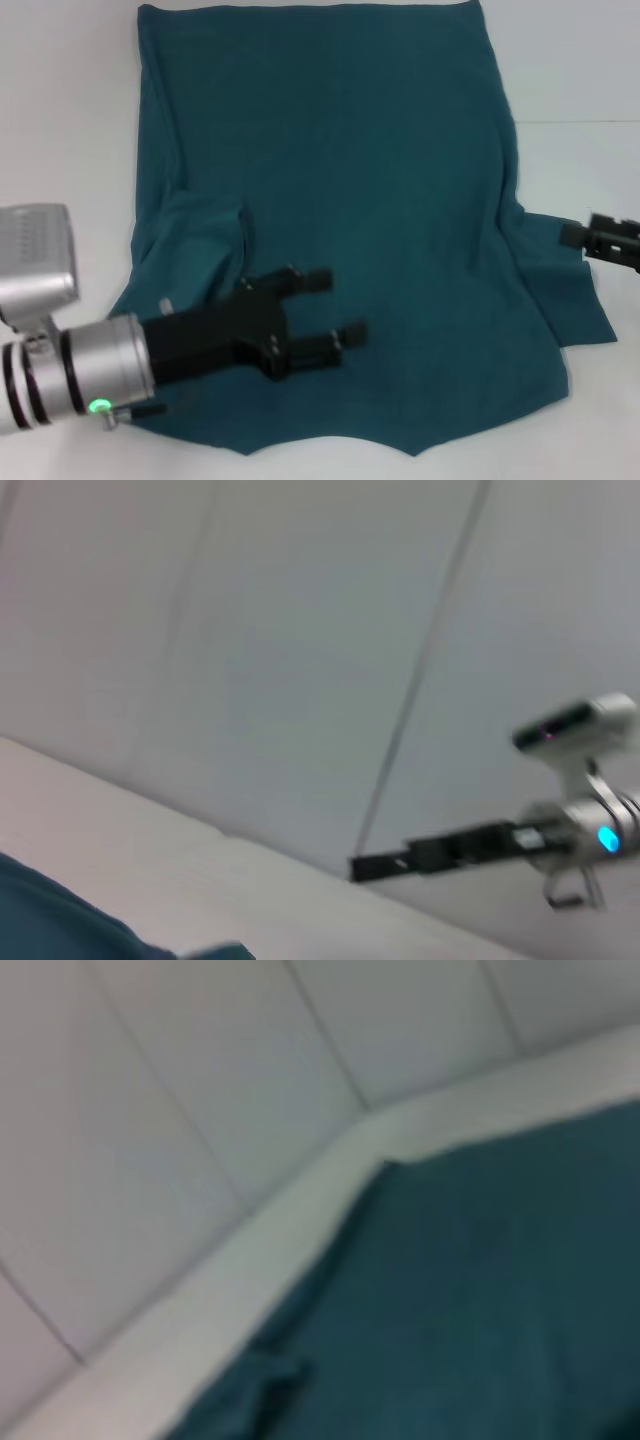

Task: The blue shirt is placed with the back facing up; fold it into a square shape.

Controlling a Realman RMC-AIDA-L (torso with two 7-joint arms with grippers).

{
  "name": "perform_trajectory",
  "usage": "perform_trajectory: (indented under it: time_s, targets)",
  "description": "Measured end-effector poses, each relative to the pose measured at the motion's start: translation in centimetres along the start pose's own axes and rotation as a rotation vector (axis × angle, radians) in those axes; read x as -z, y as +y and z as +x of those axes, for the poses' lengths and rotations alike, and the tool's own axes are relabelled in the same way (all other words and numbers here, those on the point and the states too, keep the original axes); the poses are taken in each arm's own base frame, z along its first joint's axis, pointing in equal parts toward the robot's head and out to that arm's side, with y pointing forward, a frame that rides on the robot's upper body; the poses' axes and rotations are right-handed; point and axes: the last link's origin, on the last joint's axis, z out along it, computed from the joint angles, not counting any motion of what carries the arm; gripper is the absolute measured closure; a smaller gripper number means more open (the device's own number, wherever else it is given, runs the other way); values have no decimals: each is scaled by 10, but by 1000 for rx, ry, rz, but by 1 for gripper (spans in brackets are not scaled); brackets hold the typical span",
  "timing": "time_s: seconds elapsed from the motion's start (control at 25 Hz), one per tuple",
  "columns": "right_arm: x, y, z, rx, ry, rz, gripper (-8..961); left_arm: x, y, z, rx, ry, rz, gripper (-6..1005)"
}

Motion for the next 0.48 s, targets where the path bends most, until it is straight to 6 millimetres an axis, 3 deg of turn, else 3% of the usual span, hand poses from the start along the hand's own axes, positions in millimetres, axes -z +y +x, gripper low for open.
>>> perform_trajectory:
  time_s: [0.48]
  targets:
    - [11,-31,-3,-87,143,235,17,-11,3,-20,-125,-110,-19,167]
